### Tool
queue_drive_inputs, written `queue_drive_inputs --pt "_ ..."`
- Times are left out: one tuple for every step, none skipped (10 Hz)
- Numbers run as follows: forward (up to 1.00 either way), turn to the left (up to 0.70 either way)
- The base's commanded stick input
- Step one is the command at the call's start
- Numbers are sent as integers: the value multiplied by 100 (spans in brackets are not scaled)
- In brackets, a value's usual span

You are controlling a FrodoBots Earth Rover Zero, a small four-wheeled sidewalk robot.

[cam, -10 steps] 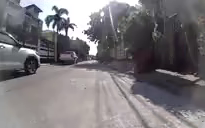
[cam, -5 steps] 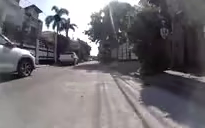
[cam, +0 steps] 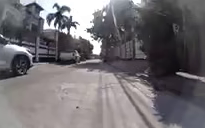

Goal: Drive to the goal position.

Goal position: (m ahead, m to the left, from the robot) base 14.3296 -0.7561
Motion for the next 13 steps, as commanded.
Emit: queue_drive_inputs --pt "100 0" --pt "100 0" --pt "100 0" --pt "100 0" --pt "100 0" --pt "100 0" --pt "100 0" --pt "100 0" --pt "100 0" --pt "100 0" --pt "100 0" --pt "100 0" --pt "100 0"
